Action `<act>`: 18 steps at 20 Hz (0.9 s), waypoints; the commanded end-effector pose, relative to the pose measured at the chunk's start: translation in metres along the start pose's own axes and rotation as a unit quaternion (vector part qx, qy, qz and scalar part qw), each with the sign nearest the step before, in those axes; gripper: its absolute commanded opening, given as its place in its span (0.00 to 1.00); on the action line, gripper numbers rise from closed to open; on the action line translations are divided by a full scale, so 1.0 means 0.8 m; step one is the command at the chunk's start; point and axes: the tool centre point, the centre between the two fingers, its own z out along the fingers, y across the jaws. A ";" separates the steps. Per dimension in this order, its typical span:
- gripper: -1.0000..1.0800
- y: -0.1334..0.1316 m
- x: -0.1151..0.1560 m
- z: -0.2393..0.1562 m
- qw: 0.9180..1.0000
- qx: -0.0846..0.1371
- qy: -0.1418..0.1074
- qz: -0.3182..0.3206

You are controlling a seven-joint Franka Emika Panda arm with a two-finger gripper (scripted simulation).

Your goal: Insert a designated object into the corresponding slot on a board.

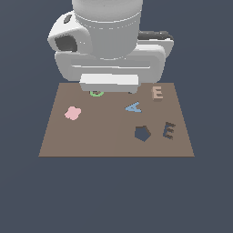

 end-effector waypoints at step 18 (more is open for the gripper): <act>0.96 -0.103 -0.067 0.076 1.000 -0.002 -0.005 -0.005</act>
